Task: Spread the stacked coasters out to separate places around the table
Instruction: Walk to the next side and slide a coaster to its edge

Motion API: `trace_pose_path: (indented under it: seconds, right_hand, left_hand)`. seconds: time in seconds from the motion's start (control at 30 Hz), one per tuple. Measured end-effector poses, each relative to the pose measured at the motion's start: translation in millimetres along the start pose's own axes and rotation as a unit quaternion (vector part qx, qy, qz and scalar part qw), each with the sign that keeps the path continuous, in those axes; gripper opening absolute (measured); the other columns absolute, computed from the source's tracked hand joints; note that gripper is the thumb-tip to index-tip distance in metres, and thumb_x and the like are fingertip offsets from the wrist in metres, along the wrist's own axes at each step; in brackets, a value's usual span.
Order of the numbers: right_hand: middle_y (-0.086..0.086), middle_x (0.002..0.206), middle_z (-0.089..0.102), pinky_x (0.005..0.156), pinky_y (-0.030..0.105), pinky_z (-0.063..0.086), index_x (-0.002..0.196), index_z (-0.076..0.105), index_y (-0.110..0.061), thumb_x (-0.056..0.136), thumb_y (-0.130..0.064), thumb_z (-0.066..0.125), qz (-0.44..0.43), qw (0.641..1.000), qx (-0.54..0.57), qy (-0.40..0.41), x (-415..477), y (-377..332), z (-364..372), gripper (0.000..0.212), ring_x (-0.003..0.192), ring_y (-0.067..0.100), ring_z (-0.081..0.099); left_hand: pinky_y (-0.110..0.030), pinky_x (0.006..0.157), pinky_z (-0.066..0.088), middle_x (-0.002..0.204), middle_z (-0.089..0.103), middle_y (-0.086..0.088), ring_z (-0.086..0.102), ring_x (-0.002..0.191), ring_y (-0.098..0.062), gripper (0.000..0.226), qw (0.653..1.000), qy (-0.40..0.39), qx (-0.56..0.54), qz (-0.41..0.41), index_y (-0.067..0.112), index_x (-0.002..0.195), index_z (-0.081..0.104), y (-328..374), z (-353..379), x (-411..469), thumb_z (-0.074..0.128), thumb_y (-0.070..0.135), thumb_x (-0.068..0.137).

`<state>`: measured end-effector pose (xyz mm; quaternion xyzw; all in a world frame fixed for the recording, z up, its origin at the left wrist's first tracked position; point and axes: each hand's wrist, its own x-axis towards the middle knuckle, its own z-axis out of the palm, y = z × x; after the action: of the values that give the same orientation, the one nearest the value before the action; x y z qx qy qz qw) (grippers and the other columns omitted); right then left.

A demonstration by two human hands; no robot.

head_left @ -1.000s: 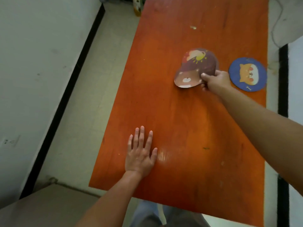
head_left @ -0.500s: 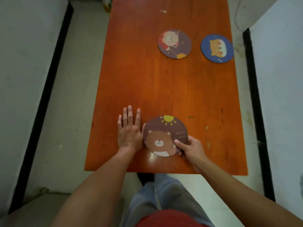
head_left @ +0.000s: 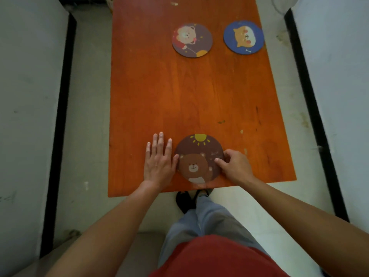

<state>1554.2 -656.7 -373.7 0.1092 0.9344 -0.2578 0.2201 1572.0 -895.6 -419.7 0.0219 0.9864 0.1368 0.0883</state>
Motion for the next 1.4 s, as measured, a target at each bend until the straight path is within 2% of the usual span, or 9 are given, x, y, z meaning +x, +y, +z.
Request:
trace_pose_path:
  seconds: [0.07, 0.3, 0.5, 0.7, 0.87, 1.0, 1.1, 1.23, 1.4]
  right_hand:
    - [0.004, 0.07, 0.068, 0.063, 0.04, 0.055, 0.067, 0.054, -0.023, 0.085, -0.034, 0.069, 0.036, 0.996, 0.074, -0.025, -48, 39, -9, 0.026, 0.067, 0.024, 0.066]
    - [0.004, 0.068, 0.067, 0.062, 0.04, 0.052, 0.07, 0.059, -0.016, 0.084, -0.033, 0.07, 0.003, 0.999, 0.046, -0.009, -45, 34, -2, 0.025, 0.065, 0.024, 0.063]
    - [-0.001, 0.069, 0.057, 0.052, 0.029, 0.031, 0.078, 0.054, -0.02, 0.087, -0.041, 0.063, -0.037, 0.997, -0.067, 0.031, -47, 32, 2, 0.026, 0.063, 0.021, 0.051]
    - [0.001, 0.09, 0.059, 0.061, 0.033, 0.047, 0.093, 0.054, -0.019, 0.085, -0.052, 0.061, -0.052, 0.989, -0.129, 0.045, -44, 36, 3, 0.034, 0.078, 0.021, 0.058]
    - [-0.001, 0.103, 0.059, 0.068, 0.033, 0.05, 0.118, 0.048, -0.026, 0.079, -0.054, 0.068, -0.067, 0.985, -0.151, 0.048, -37, 30, -6, 0.052, 0.09, 0.02, 0.059]
    - [0.0, 0.108, 0.058, 0.07, 0.034, 0.054, 0.123, 0.05, -0.025, 0.086, -0.044, 0.062, -0.157, 0.971, -0.176, 0.036, -17, -13, -20, 0.043, 0.096, 0.018, 0.057]
    - [-0.001, 0.108, 0.063, 0.074, 0.037, 0.054, 0.119, 0.055, -0.024, 0.09, -0.04, 0.057, -0.246, 0.951, -0.188, 0.029, 6, -76, -35, 0.033, 0.097, 0.02, 0.061]
    - [0.003, 0.111, 0.066, 0.077, 0.039, 0.049, 0.116, 0.058, -0.022, 0.09, -0.036, 0.052, -0.357, 0.91, -0.21, 0.014, 25, -172, -44, 0.03, 0.101, 0.028, 0.064]
    - [0.007, 0.113, 0.063, 0.074, 0.039, 0.049, 0.117, 0.057, -0.018, 0.091, -0.034, 0.053, -0.456, 0.853, -0.251, 0.03, 27, -271, -38, 0.031, 0.104, 0.03, 0.061]
  left_hand:
    - [-0.05, 0.118, 0.014, 0.158, 0.017, -0.018, 0.009, 0.147, -0.032, 0.057, 0.994, -0.039, 0.032, 0.097, 0.011, 0.147, 0.028, 38, -10, -52, 0.036, 0.041, 0.099]
    - [-0.052, 0.117, 0.019, 0.157, 0.023, -0.01, 0.014, 0.146, -0.028, 0.058, 0.992, -0.052, 0.056, 0.1, 0.008, 0.147, 0.027, 39, -2, -68, 0.023, 0.04, 0.098]
    - [-0.052, 0.117, 0.019, 0.157, 0.022, -0.012, 0.015, 0.146, -0.028, 0.06, 0.991, -0.057, 0.055, 0.105, 0.007, 0.147, 0.026, 36, 0, -73, 0.027, 0.041, 0.098]
    - [-0.051, 0.117, 0.021, 0.156, 0.023, -0.013, 0.016, 0.146, -0.028, 0.063, 0.99, -0.068, 0.061, 0.112, 0.005, 0.146, 0.027, 36, -1, -76, 0.035, 0.045, 0.097]
    - [-0.047, 0.12, 0.009, 0.159, 0.016, -0.011, 0.007, 0.147, -0.027, 0.063, 0.983, -0.114, 0.077, 0.126, 0.009, 0.149, 0.02, 35, -11, -76, 0.032, 0.045, 0.098]
    - [-0.046, 0.116, 0.02, 0.151, 0.036, -0.011, 0.024, 0.142, -0.029, 0.048, 0.98, -0.125, 0.092, 0.126, 0.015, 0.141, 0.038, 31, -41, -60, 0.033, 0.035, 0.098]
    - [-0.041, 0.095, 0.04, 0.122, 0.058, -0.007, 0.051, 0.114, -0.027, 0.033, 0.988, -0.078, 0.115, 0.071, 0.017, 0.118, 0.054, 14, -84, -40, 0.035, 0.032, 0.096]
    - [-0.04, 0.079, 0.048, 0.097, 0.061, -0.008, 0.058, 0.09, -0.027, 0.022, 0.993, -0.023, 0.111, -0.016, 0.014, 0.096, 0.057, -30, -149, -20, 0.041, 0.029, 0.094]
    - [-0.038, 0.07, 0.049, 0.092, 0.064, -0.01, 0.061, 0.084, -0.029, 0.025, 0.988, 0.046, 0.126, -0.072, 0.012, 0.092, 0.061, -95, -217, -14, 0.042, 0.028, 0.094]
